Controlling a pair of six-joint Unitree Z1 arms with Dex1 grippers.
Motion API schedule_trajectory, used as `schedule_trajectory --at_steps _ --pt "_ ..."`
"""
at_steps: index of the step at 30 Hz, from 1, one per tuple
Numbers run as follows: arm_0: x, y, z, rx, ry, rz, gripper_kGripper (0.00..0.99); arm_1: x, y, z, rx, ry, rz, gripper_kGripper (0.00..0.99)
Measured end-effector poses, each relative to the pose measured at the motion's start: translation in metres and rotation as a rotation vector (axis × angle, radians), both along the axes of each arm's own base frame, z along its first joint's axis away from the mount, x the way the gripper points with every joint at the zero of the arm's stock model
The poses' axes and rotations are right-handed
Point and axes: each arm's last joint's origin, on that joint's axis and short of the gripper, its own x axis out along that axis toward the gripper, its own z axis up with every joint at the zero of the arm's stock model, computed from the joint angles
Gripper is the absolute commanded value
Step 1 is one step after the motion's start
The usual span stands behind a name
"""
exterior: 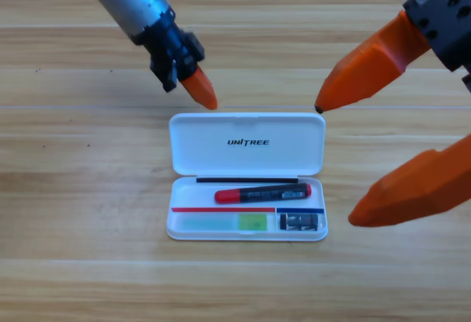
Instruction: Clean up eraser and pencils
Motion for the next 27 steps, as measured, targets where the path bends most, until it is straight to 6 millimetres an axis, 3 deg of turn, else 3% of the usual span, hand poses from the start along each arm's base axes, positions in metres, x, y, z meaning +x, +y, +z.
schedule_trajectory --at_steps 8,17,27 --pt "-0.016 -0.018 -0.006 -0.004 0.068 -0.053 0.000 0.000 0.000 0.000 0.000 0.002 -0.002 0.917" --pt "-0.030 -0.019 -0.008 0.015 0.116 -0.082 0.000 0.000 0.000 0.000 0.000 0.005 -0.004 0.917" --pt "-0.058 -0.016 0.011 0.019 0.122 -0.112 0.000 0.000 0.000 0.000 0.003 0.008 -0.003 0.917"
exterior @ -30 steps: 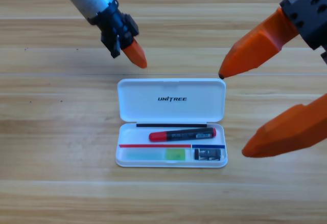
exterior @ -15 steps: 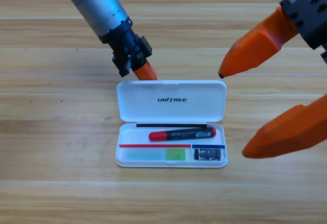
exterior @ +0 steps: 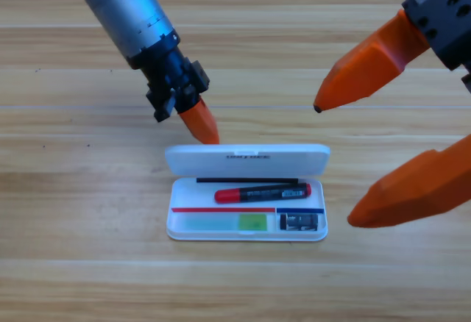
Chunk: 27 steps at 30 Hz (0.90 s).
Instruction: Clean up eraser and pencils
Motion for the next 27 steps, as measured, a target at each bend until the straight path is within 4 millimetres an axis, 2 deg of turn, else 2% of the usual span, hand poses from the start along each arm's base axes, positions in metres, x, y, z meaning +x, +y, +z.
schedule_trajectory --at_steps 7,21,27 --pt "-0.017 -0.009 -0.001 -0.002 -0.004 -0.035 0.000 0.000 0.000 0.000 0.003 0.000 -0.002 0.917" --pt "-0.041 -0.021 -0.043 0.039 -0.005 -0.068 0.000 0.001 0.001 0.001 0.014 -0.005 -0.003 0.919" --pt "-0.047 -0.020 -0.050 0.047 -0.021 -0.068 0.000 0.001 0.001 0.001 0.015 -0.006 -0.003 0.919"
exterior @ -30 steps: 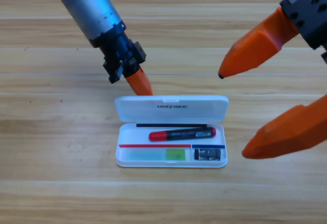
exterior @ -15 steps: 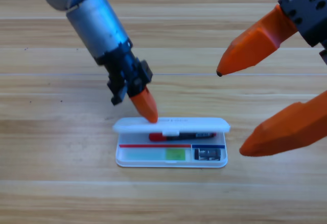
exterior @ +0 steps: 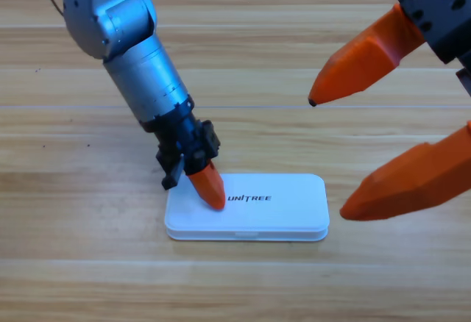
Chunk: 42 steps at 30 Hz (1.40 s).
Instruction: Clean up eraser and pencils
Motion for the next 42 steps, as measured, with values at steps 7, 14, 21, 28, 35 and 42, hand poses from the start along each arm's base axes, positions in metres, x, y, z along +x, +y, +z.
schedule_trajectory --at_steps 7,14,21,28,35,42 --pt "-0.004 0.001 0.000 -0.001 -0.024 0.004 0.000 0.000 0.000 0.000 0.002 -0.001 0.000 0.919" --pt "-0.007 0.002 0.008 0.033 -0.056 0.037 0.000 0.000 0.000 -0.002 -0.001 0.007 0.004 0.930" --pt "-0.033 0.022 0.083 0.045 -0.155 0.085 0.000 0.000 0.000 -0.007 -0.016 0.016 0.004 0.930" --pt "-0.116 0.054 0.245 -0.088 -0.422 0.116 0.000 -0.001 0.000 -0.010 -0.023 0.021 0.005 0.930" --pt "-0.184 0.045 0.267 -0.112 -0.500 0.000 0.990 -0.001 0.000 -0.012 -0.028 0.025 0.005 0.930" --pt "-0.192 0.010 0.245 -0.065 -0.423 -0.057 0.990 -0.001 -0.001 -0.013 -0.032 0.027 0.005 0.931"
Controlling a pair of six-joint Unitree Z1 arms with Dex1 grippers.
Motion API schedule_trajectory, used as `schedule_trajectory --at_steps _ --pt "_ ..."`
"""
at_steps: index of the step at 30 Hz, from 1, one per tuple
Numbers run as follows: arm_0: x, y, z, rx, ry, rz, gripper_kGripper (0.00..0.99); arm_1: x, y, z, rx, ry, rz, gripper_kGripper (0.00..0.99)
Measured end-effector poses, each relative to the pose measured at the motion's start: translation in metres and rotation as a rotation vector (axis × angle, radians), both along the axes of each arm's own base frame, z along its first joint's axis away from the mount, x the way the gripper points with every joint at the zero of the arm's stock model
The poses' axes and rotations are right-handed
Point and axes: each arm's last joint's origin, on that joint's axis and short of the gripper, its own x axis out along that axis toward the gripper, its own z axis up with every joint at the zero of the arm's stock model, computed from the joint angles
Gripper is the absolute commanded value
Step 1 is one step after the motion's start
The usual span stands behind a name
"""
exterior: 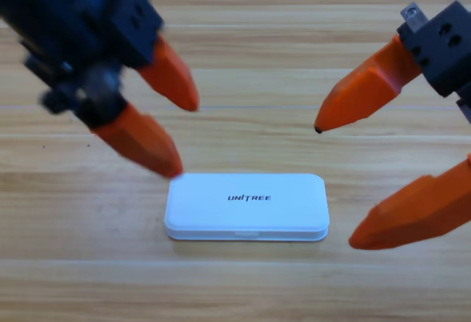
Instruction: Clean up eraser and pencils
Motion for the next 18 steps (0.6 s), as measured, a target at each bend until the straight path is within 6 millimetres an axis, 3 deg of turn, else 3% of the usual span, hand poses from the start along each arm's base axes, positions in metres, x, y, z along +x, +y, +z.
schedule_trajectory --at_steps 4,18 --pt "0.0058 -0.0121 -0.0122 0.036 0.020 -0.005 0.990 -0.0003 0.0001 0.0001 0.002 0.004 0.004 0.931" --pt "0.0062 -0.0123 -0.0126 0.033 0.052 0.061 0.990 -0.0005 0.0001 0.0002 0.004 0.007 0.007 0.931"
